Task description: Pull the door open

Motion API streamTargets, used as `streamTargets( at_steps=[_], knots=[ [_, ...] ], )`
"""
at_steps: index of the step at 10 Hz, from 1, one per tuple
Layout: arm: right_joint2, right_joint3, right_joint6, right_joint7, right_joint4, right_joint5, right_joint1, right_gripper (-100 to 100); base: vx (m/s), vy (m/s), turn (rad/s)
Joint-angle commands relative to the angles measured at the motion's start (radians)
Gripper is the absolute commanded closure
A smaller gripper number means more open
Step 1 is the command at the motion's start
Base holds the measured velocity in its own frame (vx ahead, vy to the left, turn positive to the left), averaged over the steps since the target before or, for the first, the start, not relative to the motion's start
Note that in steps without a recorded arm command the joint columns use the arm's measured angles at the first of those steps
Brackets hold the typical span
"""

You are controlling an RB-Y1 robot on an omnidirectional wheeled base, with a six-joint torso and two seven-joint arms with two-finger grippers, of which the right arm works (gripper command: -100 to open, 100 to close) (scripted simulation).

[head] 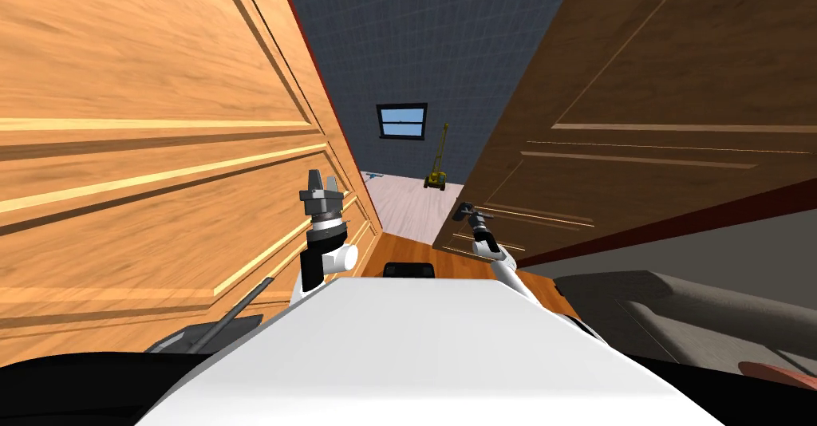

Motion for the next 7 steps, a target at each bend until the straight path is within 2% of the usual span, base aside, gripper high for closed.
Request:
streamTargets(
  at_steps=[1,7],
  knots=[
    [-0.007,0.011,-0.004,-0.010,-0.003,0.000,0.008,100,-0.181,-0.051,0.112],
    [-0.066,0.073,-0.029,-0.073,-0.034,-0.003,0.047,100,-0.198,-0.061,0.126]
  ],
)
